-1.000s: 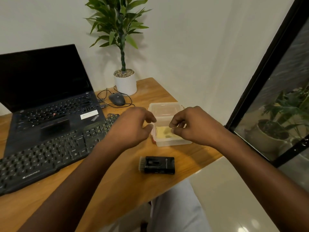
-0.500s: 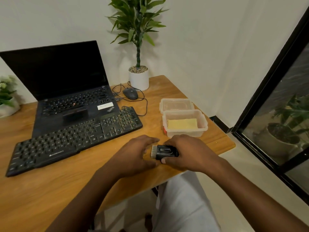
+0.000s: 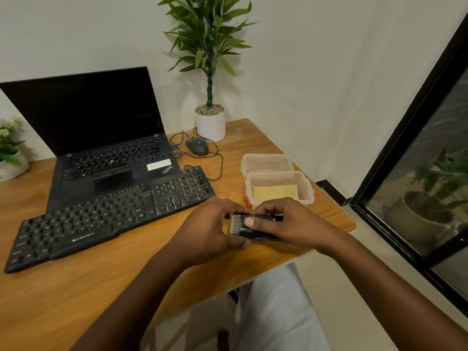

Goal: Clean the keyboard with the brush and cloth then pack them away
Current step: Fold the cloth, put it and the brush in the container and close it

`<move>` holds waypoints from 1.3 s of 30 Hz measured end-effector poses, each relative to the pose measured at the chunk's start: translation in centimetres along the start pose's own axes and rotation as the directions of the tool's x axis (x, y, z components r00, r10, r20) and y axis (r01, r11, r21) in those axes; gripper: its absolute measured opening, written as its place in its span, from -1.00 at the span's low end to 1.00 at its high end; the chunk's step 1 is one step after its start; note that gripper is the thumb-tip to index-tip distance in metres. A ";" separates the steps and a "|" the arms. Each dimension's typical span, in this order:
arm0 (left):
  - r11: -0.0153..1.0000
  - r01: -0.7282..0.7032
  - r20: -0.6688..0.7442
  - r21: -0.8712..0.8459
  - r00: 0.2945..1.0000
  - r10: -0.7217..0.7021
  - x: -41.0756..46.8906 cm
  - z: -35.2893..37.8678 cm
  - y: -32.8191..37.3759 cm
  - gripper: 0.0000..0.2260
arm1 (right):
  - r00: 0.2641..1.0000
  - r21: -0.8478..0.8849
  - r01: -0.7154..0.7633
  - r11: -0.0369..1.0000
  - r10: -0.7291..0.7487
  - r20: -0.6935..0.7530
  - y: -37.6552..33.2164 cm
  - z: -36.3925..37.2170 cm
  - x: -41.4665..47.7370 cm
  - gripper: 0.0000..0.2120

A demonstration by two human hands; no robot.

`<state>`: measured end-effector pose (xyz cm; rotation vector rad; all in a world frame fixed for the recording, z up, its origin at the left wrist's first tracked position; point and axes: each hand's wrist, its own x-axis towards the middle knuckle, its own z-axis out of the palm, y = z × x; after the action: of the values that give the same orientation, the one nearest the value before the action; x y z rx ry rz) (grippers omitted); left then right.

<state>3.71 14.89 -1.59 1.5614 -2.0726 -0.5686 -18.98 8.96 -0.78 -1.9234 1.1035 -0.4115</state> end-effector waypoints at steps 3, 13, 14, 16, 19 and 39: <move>0.999 -0.038 -0.044 0.002 0.998 0.038 1.0 -0.3 1.0 -0.48 | 0.997 0.170 -0.072 0.983 0.066 0.039 -0.9 -1.4 0.0 -0.73; 0.996 -0.075 -0.059 -0.045 0.996 0.073 3.9 0.1 2.7 -0.50 | 0.985 0.243 -0.155 0.957 0.130 0.115 -0.8 -5.5 0.1 -0.77; 0.996 -0.078 -0.057 -0.054 0.996 0.075 4.1 0.0 2.7 -0.50 | 0.983 0.256 -0.160 0.953 0.129 0.133 -0.7 -5.8 0.1 -0.78; 0.994 -0.070 -0.051 -0.082 0.997 0.066 4.4 -0.1 2.7 -0.52 | 0.975 0.284 -0.176 0.943 0.128 0.179 -0.5 -6.4 0.0 -0.79; 0.993 -0.080 -0.036 -0.087 0.996 0.077 4.8 -0.2 2.8 -0.52 | 0.965 0.302 -0.192 0.934 0.124 0.233 0.0 -7.0 0.2 -0.77; 0.995 -0.030 -0.175 -0.094 0.984 0.013 9.2 -0.6 1.4 -0.48 | 0.994 -0.063 0.019 0.998 -0.026 -0.105 2.1 -11.0 1.7 -0.47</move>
<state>0.84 6.35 0.93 1.4774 -1.9014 -0.4973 -26.15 1.37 3.67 -1.9889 1.1764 -0.5019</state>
